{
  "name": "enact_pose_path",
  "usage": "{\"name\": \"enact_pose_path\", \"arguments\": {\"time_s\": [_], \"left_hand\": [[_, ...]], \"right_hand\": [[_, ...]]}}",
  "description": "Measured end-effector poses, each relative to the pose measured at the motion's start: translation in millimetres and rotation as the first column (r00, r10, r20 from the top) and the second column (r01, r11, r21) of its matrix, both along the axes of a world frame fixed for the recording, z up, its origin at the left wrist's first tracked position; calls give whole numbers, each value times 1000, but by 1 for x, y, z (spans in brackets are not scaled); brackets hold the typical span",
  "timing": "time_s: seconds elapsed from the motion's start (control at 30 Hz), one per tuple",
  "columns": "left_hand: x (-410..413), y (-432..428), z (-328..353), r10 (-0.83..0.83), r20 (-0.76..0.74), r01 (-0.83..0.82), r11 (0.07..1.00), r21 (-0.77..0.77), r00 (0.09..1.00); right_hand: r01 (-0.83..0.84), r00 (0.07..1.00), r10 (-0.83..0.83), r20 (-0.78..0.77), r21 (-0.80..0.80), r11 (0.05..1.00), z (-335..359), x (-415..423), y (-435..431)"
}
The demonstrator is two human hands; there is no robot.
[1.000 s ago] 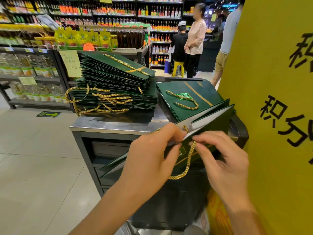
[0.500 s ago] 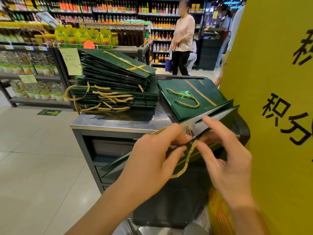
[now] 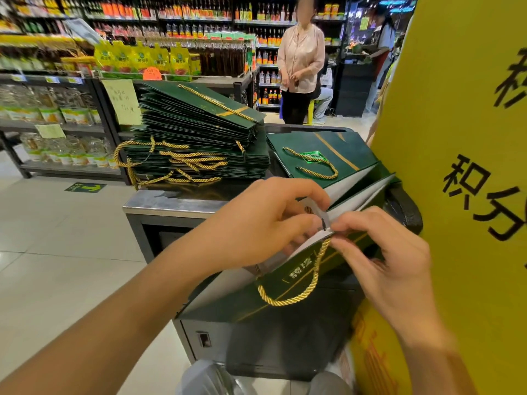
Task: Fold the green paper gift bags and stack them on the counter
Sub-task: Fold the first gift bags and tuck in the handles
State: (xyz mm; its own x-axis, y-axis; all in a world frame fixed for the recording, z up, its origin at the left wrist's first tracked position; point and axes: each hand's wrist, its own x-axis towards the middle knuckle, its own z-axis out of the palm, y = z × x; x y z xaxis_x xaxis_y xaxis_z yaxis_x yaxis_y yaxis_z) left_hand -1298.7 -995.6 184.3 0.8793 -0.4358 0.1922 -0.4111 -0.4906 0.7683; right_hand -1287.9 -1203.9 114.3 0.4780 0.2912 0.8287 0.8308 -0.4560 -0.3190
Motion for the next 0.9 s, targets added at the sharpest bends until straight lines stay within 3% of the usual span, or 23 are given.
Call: {"name": "enact_pose_path", "arguments": {"time_s": [0.37,0.6,0.8,0.9], "left_hand": [[5,-1,3,-23,-107,23,1000,-5,994],[-1,5,2,4,-172,-32,986,-163,985],[-3,14,2,53,-144,-94,952,-292,988],[-5,19,1,142,22,-132,958,-253,990]], "right_hand": [[-33,999,33,2,4,999,-3,-3,-1],[-45,999,45,-12,10,999,-5,-5,-2],[-30,1000,30,-4,47,998,-3,-5,-2],[-36,999,35,4,53,998,-2,-5,0]]}}
